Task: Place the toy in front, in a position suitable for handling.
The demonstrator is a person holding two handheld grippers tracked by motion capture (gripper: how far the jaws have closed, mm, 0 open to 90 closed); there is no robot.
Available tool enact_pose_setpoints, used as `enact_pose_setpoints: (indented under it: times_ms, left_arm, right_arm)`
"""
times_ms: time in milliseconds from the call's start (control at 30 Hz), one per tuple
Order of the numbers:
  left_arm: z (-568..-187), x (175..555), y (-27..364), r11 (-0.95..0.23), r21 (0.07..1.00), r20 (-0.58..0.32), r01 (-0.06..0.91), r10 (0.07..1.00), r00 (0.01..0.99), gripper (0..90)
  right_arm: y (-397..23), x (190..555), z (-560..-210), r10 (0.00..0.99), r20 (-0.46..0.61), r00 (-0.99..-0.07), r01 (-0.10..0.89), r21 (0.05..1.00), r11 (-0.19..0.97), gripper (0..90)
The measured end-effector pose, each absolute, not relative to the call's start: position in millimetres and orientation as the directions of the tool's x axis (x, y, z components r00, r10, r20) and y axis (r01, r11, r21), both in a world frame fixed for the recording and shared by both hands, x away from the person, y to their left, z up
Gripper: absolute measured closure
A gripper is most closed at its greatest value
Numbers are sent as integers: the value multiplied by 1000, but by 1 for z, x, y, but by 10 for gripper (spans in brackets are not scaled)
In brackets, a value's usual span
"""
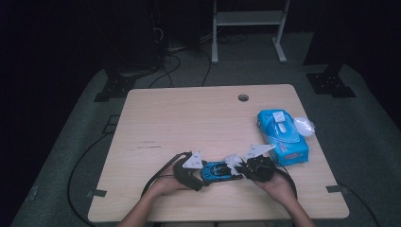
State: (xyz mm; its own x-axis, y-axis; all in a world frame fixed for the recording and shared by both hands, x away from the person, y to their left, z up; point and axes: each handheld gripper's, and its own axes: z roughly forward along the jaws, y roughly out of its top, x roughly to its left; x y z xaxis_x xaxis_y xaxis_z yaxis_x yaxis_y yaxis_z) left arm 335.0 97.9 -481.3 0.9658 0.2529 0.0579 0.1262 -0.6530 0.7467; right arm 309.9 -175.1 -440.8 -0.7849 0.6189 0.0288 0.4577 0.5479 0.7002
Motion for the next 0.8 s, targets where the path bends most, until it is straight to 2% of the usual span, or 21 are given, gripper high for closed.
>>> enact_pose_setpoints:
  times_ms: [300, 600, 800]
  left_arm:
    - [-481, 335, 98, -657, 744, 61, 124, 251, 966, 253]
    - [-481, 335, 99, -656, 744, 59, 126, 253, 966, 253]
    - [-481, 335, 98, -655, 745, 57, 128, 253, 966, 253]
  right_arm:
    - [-176, 308, -442, 617, 31, -786, 460, 698, 550, 815]
    - [-151, 314, -440, 575, 36, -817, 432, 700, 569, 816]
    - [-164, 323, -437, 618, 66, -784, 466, 720, 515, 815]
